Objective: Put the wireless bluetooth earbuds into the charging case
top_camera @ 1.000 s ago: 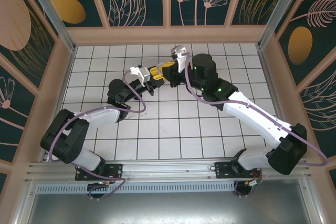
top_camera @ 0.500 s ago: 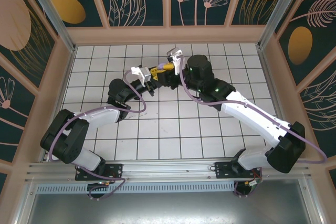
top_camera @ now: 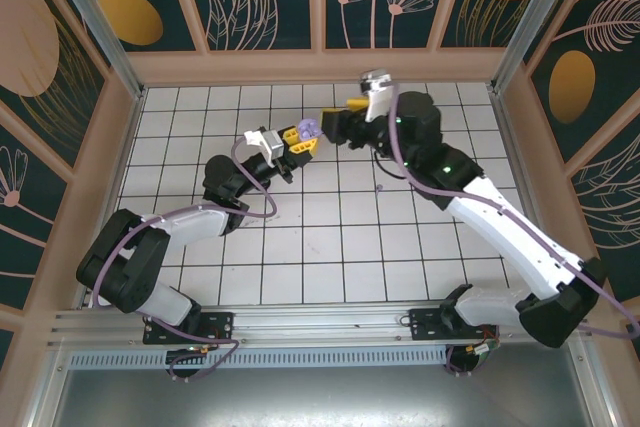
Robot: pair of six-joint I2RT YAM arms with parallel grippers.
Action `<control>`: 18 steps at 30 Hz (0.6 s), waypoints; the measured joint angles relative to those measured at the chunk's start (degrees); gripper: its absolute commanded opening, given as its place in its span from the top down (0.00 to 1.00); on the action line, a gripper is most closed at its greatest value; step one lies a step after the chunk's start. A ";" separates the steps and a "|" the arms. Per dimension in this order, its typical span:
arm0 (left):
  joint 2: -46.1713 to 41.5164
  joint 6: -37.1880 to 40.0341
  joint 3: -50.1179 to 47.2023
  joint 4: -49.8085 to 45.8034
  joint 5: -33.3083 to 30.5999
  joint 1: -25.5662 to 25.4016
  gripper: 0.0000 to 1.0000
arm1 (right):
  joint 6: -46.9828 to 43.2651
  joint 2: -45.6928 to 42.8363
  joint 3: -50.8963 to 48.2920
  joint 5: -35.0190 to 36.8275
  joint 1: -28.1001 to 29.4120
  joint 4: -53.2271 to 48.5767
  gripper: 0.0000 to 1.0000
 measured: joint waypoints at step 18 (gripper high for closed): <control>-3.96 1.81 -3.04 -0.02 -1.70 0.00 1.00 | 16.11 16.70 -11.32 7.04 -14.03 -16.65 0.37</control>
